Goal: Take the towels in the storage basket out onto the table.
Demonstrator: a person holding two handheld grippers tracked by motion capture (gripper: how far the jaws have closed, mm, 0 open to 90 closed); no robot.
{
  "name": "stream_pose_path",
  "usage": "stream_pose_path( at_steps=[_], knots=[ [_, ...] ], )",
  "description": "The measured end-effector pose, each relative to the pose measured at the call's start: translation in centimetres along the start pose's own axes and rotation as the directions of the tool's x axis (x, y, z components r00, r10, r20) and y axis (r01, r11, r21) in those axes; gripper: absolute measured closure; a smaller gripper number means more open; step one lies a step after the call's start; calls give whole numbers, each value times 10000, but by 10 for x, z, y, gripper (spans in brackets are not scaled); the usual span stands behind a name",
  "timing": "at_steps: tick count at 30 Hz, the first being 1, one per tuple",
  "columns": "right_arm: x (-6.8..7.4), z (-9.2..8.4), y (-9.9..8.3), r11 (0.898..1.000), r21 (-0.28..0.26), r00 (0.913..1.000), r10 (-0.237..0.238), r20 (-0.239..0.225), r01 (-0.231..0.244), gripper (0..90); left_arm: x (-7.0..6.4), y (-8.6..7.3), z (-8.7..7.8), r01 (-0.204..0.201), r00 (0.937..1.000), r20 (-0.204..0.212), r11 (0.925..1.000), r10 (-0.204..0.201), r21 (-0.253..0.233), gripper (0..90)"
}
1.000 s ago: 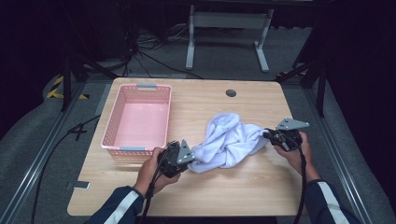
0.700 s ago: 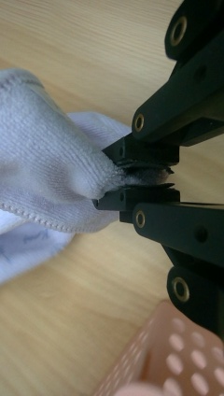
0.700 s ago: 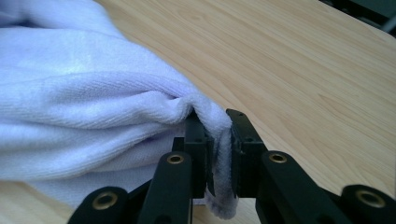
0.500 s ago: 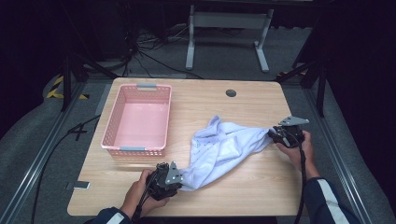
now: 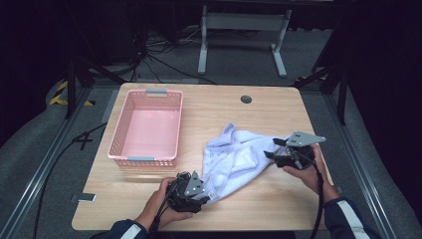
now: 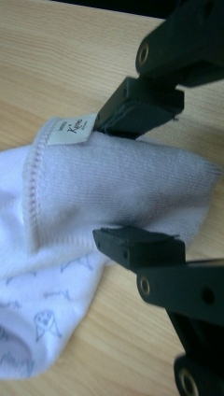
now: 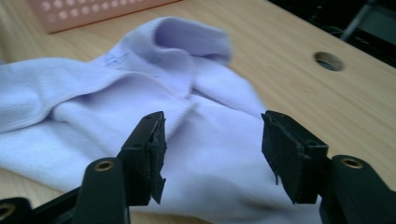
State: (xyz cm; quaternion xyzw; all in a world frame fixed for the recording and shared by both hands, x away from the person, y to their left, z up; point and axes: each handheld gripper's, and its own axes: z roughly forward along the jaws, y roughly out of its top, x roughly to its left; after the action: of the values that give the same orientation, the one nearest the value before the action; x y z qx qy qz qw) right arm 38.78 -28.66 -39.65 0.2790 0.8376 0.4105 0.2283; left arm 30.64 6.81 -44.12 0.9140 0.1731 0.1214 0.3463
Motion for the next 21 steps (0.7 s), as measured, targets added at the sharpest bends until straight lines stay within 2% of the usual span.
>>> stream_pose_path(
  at_steps=[1,2,3,4,6,7,9,10,11,13,14,15,17,18,19,21],
  knots=[
    [0,0,0,10000,0,10000,0,0,0,392,0,0,0,0,10000,0,10000,0,0,436],
    [7,7,2,9996,156,9996,-239,-168,242,382,1,0,3,-38,9998,177,9999,36,103,436],
    [14,18,4,9985,312,9973,-427,-598,446,376,1,-1,6,12,9999,151,9997,-16,236,430],
    [19,28,5,9967,598,9955,-507,-798,555,360,2,-1,9,-24,10000,67,9997,23,233,431],
    [26,45,4,9913,1094,9935,-624,-952,727,343,4,-2,13,101,9994,342,9994,-113,343,436],
    [27,54,3,9883,1355,9931,-570,-1027,707,343,4,0,16,-69,9997,252,9988,57,481,449],
    [26,65,0,9867,1585,9938,-197,-1095,371,380,3,1,19,-53,9998,177,9986,44,531,455],
    [26,68,-1,9867,1585,9926,-175,-1198,365,471,3,2,21,-172,9998,78,9973,166,709,462],
    [26,69,-1,9865,1565,9920,-295,-1229,487,600,2,3,24,-318,9992,-202,9971,333,696,472],
    [29,61,1,9893,1260,9873,-537,-1497,729,813,3,5,25,-184,9982,-545,9962,231,846,515],
    [30,53,2,9902,1016,9824,-779,-1699,961,853,4,6,26,-266,9971,-696,9963,323,816,527],
    [30,48,3,9912,913,9793,-772,-1872,956,862,6,6,26,-58,9961,-869,9958,139,918,533],
    [33,34,4,9945,505,9629,-758,-2590,919,874,10,6,27,100,9964,-848,9961,-25,876,540],
    [35,27,4,9940,450,9558,-829,-2821,995,876,12,6,27,80,9945,-1047,9955,20,942,540],
    [38,22,3,9923,455,9499,-969,-2971,1154,876,13,5,26,144,9937,-1120,9947,-30,1017,540],
    [44,15,2,9870,485,9471,-1324,-2924,1530,877,15,5,26,175,9935,-1133,9951,-64,969,546]
  ],
)
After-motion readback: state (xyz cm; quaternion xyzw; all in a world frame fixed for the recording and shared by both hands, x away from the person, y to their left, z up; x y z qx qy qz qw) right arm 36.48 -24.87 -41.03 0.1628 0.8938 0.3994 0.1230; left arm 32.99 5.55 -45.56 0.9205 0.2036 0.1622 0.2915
